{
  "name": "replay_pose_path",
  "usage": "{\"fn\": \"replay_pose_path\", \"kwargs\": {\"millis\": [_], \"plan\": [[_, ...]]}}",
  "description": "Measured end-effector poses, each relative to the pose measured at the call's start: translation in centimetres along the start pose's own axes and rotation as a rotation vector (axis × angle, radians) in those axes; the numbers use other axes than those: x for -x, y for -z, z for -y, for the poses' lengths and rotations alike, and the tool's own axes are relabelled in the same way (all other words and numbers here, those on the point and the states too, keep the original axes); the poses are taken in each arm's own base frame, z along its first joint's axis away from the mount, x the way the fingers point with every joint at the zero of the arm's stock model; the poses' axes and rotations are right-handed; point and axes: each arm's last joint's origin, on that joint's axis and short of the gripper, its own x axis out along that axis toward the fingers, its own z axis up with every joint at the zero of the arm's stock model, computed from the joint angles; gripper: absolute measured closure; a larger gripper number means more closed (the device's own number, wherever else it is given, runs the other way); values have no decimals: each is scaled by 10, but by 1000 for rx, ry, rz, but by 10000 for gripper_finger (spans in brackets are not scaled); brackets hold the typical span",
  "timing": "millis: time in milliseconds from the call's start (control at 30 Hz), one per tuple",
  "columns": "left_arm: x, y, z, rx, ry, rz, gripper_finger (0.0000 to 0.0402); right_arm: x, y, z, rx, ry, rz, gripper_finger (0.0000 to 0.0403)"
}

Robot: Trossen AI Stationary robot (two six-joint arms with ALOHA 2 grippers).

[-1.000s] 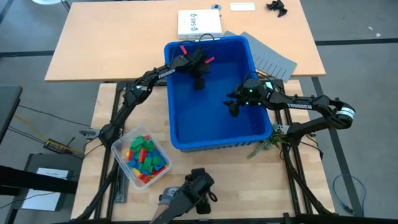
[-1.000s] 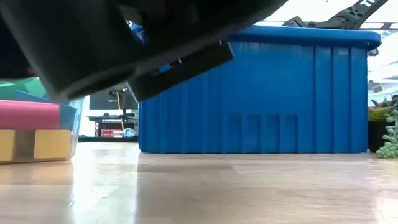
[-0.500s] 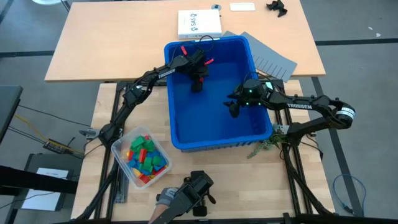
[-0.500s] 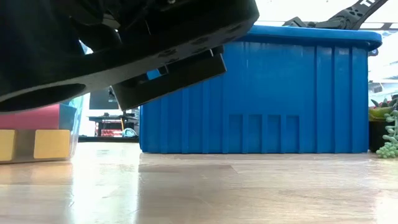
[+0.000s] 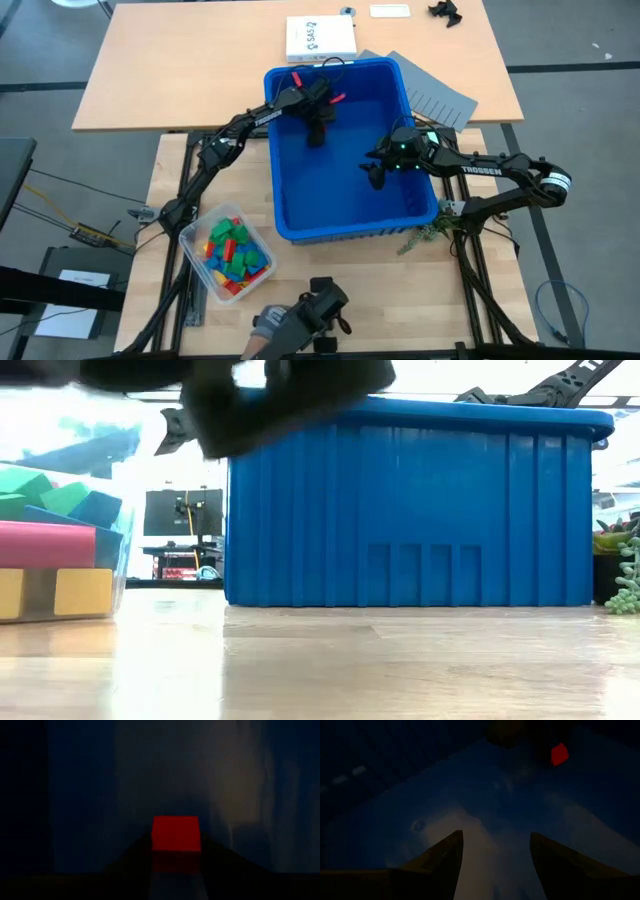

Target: Sort Items/Unsort Items

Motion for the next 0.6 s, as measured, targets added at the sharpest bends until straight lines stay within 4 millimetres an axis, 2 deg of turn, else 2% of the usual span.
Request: {"fn": "replay_pose_path", "kwargs": {"millis": [100, 233, 333, 433, 500, 600], "plan": [[24, -12, 3, -14, -26, 48, 265, 0, 0, 0, 5, 0, 0, 174], [76, -29, 6, -15, -90, 146, 265, 0, 0, 0, 6, 0, -1, 174], [123, -38, 8, 19, -134, 230, 265, 0, 0, 0, 7, 0, 0, 174], [179, -41, 15, 43, -175, 311, 265, 0, 0, 0, 7, 1, 0, 174], [218, -39, 23, 57, -183, 351, 265, 0, 0, 0, 7, 0, 2, 174], [263, -32, 38, 85, -173, 381, 265, 0, -1, 0, 2, -1, 9, 174]]}}
